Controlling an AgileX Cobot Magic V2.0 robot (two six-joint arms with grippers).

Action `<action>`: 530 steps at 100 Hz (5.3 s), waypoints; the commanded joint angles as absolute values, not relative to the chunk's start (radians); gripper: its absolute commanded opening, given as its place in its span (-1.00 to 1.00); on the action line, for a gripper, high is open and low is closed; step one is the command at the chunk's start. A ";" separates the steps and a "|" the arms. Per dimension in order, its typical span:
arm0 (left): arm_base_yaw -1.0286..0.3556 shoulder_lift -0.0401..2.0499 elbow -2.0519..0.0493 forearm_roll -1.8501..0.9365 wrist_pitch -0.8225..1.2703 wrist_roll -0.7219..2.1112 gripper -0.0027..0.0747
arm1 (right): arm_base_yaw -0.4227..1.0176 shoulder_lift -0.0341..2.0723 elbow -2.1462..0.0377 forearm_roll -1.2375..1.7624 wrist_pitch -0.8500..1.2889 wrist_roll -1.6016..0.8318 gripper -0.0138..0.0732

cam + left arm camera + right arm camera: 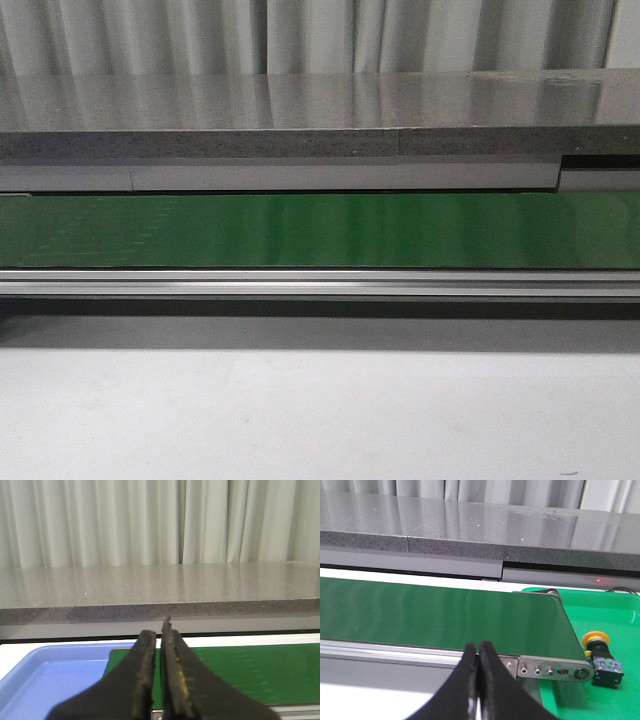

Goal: Move button from right to left
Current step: 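Move the right gripper toward the yellow push button in the green tray, then lower the open right gripper around the yellow push button, then close the right gripper on the push button body and lift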

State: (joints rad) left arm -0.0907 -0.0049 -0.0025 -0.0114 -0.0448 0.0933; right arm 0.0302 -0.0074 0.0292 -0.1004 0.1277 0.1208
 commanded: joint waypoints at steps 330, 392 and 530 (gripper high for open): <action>-0.091 -0.041 0.039 -0.019 -0.124 0.086 -0.92 | -0.292 1.215 -1.074 0.009 0.733 -0.100 0.70; -0.091 -0.041 0.039 -0.019 -0.124 0.086 -0.92 | -0.548 1.629 -1.306 0.210 0.750 -0.491 0.70; -0.091 -0.041 0.039 -0.019 -0.124 0.086 -0.92 | -0.585 1.904 -1.306 0.245 0.735 -0.709 0.70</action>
State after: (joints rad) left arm -0.0907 -0.0049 -0.0025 -0.0114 -0.0448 0.0933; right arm -0.5765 1.9355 -1.2760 0.2332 0.7537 -0.6985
